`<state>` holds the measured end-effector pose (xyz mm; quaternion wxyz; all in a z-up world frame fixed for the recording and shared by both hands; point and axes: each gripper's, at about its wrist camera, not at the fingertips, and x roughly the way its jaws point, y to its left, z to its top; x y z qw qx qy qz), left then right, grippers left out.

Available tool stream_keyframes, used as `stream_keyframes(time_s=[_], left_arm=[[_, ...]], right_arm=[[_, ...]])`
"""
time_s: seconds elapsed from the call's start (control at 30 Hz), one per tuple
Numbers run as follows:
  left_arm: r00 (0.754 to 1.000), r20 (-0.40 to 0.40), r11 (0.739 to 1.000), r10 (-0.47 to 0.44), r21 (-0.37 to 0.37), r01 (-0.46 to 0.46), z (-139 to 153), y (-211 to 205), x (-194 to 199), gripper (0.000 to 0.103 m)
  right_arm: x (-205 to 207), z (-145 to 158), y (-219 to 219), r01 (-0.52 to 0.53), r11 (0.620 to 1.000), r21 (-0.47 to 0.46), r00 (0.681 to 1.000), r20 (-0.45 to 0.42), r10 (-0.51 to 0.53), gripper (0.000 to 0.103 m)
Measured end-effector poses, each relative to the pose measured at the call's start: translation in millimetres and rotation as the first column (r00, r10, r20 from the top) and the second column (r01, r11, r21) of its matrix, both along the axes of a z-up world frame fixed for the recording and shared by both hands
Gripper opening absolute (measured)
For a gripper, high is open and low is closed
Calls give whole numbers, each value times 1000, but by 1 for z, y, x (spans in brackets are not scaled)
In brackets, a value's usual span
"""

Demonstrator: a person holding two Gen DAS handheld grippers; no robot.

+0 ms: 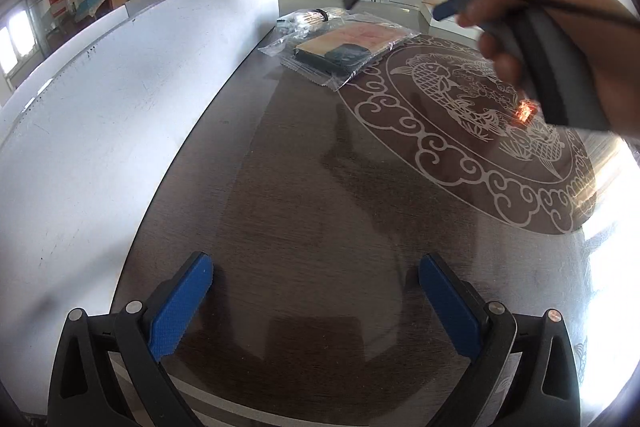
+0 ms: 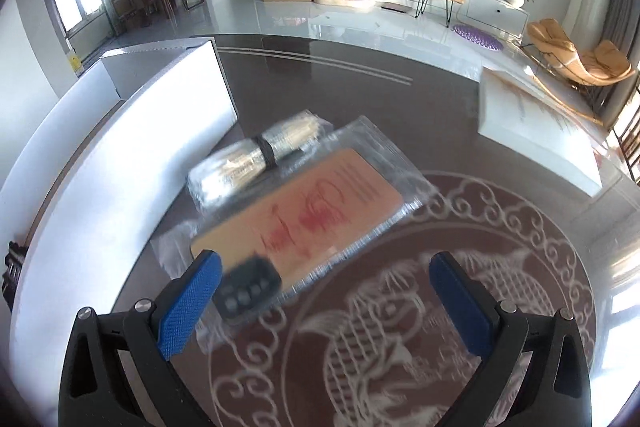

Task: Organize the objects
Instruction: 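Grasp the bagged orange card with the right tool and lift it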

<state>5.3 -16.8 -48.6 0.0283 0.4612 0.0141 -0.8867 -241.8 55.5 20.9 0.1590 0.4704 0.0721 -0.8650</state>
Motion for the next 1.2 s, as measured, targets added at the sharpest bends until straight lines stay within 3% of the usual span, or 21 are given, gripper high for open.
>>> stream_keyframes(time_s=[0.17,0.33,0.37,0.4,0.63,0.7,1.03,1.2], left_arm=[[1000,0,1000,0,0,0,0,0,0,103],[1000,0,1000,0,0,0,0,0,0,103],[1000,1,1000,0,1,0,0,0,-1,103],[1000,0,1000,0,1,0,0,0,-1,103],[1000,0,1000,-1,1,1,-1,0,-4,103],[1000,0,1000,-1,2,1,-1,0,-5,103],[1000,-2,1000,2,0,-2,-2,2,-8,103],[1000,-3,1000,2,1,-2,-2,-2,-6,103]], right_arm=[[-39,-18,-52,-29,994,107,1000,9,28,103],[-54,-46,-57,12,996,93,998,58,-18,103],[-49,-48,-61,-4,987,161,1000,10,3,103],[-44,-48,-60,-24,988,150,999,-22,27,103],[7,-48,-13,-22,993,119,998,-54,29,103],[28,-52,16,-6,1000,21,1000,-4,7,103],[148,-58,130,63,998,29,997,-38,-62,103],[126,-49,133,-41,996,75,999,21,40,103]])
